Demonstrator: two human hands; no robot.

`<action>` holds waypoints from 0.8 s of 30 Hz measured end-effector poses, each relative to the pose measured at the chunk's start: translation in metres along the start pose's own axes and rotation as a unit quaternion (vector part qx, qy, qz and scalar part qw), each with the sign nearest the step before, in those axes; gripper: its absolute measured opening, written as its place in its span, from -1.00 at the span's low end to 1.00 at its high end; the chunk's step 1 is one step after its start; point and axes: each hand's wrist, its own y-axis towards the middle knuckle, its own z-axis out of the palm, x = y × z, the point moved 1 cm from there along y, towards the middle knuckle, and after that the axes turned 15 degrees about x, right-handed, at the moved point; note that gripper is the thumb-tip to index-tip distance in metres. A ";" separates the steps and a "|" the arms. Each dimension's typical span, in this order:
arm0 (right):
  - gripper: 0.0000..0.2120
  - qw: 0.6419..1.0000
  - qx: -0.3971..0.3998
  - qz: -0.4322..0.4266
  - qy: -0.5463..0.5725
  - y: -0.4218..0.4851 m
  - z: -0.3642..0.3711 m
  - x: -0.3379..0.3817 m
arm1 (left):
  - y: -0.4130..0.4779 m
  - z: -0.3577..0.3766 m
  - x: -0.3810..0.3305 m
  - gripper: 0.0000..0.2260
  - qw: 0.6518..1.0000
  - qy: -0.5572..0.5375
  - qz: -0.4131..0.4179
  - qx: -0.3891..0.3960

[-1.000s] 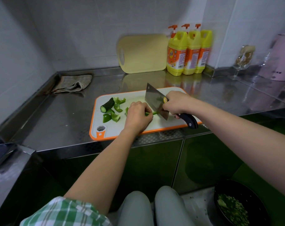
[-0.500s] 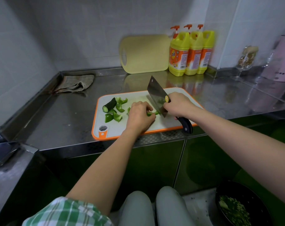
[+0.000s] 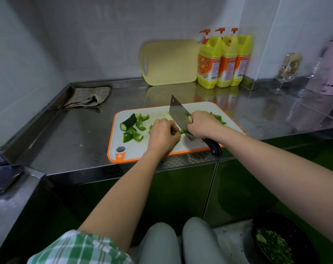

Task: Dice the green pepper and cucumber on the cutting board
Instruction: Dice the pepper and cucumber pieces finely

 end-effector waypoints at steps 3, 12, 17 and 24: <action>-0.82 0.999 -0.025 -0.011 0.022 0.002 -0.001 -0.005 | 0.001 0.001 0.000 -0.90 1.000 0.007 0.002 0.003; -0.87 0.996 0.079 0.005 -0.036 -0.016 -0.016 0.007 | 0.000 0.000 0.000 -0.99 1.000 -0.012 0.002 0.004; -0.93 1.000 0.028 -0.002 -0.005 -0.003 -0.001 0.004 | 0.000 0.000 0.000 -0.98 1.000 -0.011 0.003 0.008; -0.85 0.998 -0.011 -0.025 0.061 -0.002 -0.003 -0.009 | -0.002 -0.003 -0.001 -0.80 1.000 0.014 -0.021 -0.003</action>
